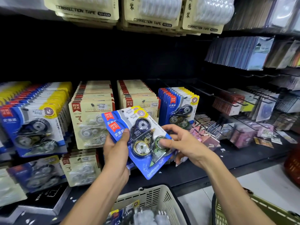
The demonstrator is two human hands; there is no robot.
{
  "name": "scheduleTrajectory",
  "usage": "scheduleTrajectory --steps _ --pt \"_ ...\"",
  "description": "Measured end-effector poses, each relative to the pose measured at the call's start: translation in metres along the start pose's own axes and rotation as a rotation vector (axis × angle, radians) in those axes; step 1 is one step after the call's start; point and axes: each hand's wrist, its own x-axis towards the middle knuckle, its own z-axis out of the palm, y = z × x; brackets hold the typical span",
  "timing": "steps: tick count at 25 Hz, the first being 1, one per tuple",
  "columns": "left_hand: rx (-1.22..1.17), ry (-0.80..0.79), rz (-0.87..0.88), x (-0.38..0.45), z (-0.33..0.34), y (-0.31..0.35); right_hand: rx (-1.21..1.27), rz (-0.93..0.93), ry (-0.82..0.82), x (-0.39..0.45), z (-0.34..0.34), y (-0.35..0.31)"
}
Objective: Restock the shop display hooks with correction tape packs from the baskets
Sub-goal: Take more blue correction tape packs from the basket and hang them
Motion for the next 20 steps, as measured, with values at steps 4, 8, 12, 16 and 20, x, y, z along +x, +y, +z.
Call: scheduleTrajectory --steps 4,8,12,16,20 --pt "-0.031 -0.025 -0.052 0.0 -0.002 0.002 0.061 0.006 0.028 0.0 -0.009 0.002" --pt "-0.059 -0.099 -0.066 -0.004 0.0 0.009 0.326 -0.057 0.348 0.004 -0.033 0.013" --pt "-0.084 -0.096 -0.049 -0.005 -0.001 0.012 0.664 -0.108 0.671 0.01 -0.06 0.034" --pt "-0.08 -0.078 -0.057 -0.002 -0.002 0.01 0.617 -0.039 0.879 0.014 -0.076 0.056" --pt "-0.059 -0.08 -0.058 -0.003 0.002 0.007 0.558 -0.071 0.923 0.017 -0.077 0.058"
